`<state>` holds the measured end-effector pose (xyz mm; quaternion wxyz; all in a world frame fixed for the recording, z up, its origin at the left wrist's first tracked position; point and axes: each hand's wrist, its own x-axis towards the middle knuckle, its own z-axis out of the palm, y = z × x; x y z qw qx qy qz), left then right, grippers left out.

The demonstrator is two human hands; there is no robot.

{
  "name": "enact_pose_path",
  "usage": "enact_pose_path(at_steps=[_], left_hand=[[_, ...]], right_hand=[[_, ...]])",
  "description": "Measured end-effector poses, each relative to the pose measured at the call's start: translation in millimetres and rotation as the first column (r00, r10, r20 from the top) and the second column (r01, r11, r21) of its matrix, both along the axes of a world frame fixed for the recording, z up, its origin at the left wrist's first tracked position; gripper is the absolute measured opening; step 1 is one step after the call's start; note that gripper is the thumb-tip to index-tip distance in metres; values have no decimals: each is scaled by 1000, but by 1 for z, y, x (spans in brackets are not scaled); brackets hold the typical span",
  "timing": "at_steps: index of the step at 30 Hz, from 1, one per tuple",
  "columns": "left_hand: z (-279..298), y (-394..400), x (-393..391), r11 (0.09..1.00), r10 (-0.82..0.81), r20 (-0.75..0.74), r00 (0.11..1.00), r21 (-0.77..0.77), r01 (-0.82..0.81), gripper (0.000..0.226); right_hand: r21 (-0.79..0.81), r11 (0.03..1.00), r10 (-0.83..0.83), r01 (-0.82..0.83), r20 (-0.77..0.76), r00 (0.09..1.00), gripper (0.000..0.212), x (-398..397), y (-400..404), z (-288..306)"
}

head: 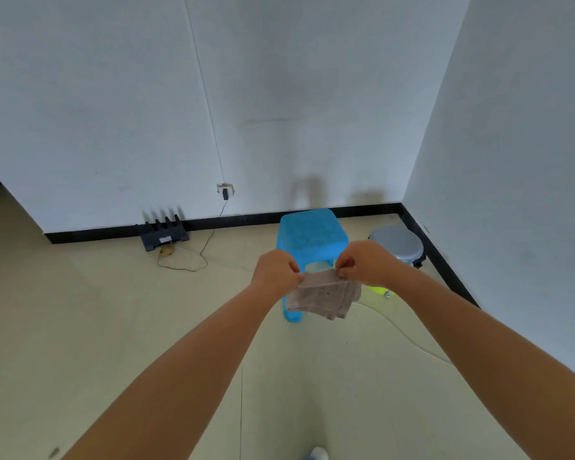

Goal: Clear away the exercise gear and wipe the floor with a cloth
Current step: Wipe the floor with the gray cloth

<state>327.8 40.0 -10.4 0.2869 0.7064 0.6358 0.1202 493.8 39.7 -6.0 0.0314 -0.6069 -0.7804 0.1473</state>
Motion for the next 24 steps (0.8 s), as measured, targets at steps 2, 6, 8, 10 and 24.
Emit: enact_pose_path(at_steps=[2,6,8,10,24], left_hand=[[-6,68,8,1000,9,-6,1000,-8,-9,17],[-25,182,22,997,47,27,999,-57,-45,22],[-39,235,29,994,66,29,997,-85,-63,23],[-61,293,35,989,93,39,995,-118,-87,24],[-270,612,113,937,205,184,961,-320,-138,25]], right_hand=[[-6,1000,-11,11,-6,1000,26,7,69,-8],[-7,999,-51,51,-43,998,25,17,191,-30],[-38,998,-50,49,-42,998,26,22,247,-47],[-90,995,-51,49,-25,998,26,30,303,-70],[70,966,-245,249,-65,967,28,102,598,-285]])
